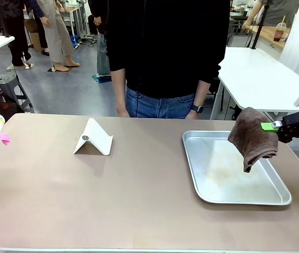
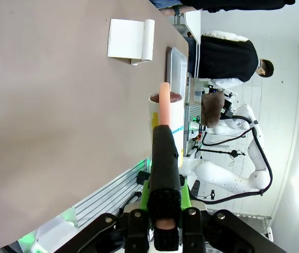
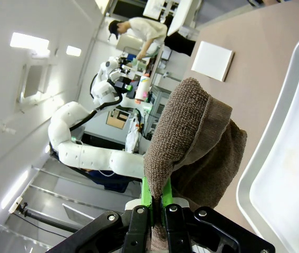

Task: Clean the surface of the table.
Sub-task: Return the Lint Roller and towel to their original positions.

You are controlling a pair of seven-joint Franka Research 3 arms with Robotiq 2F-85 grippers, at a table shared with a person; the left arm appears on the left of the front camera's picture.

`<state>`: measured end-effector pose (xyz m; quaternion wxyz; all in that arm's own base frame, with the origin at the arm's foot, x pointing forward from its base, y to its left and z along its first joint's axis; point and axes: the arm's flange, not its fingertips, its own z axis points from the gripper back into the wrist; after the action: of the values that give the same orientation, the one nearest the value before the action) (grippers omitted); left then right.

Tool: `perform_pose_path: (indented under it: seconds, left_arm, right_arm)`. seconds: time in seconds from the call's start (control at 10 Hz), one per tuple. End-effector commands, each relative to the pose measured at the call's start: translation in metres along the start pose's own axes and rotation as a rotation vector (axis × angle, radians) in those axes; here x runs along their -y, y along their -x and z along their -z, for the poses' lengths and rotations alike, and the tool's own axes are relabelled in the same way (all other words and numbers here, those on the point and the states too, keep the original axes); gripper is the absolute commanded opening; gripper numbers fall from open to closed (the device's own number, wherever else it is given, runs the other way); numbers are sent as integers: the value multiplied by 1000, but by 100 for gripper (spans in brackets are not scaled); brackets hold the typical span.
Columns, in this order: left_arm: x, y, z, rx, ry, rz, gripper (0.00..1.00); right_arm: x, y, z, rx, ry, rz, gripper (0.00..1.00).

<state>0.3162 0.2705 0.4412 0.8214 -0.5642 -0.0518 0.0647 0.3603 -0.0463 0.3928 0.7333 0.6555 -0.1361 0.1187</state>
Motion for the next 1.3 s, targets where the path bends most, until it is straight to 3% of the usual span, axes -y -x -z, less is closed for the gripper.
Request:
perform_pose_path:
  seconds: [0.0,0.3,0.6,0.9,1.2]
  left_arm:
    - [3,2,0,-1,-4,5,22]
    - [0,0,0,0,0,0,22]
    - [42,-9,37,-116,78,74,22]
    - [93,-25,80,-163,53,136,22]
    - [133,-52,139,-223,-43,206,22]
  right_arm:
    - [-3,0,1,8,-3,-7,8]
    - [0,0,0,0,0,0,8]
    - [-20,15,6,22,45,-63,8]
    - [-24,-4,63,-64,26,-108,8]
    - [-18,-40,138,-20,37,-109,8]
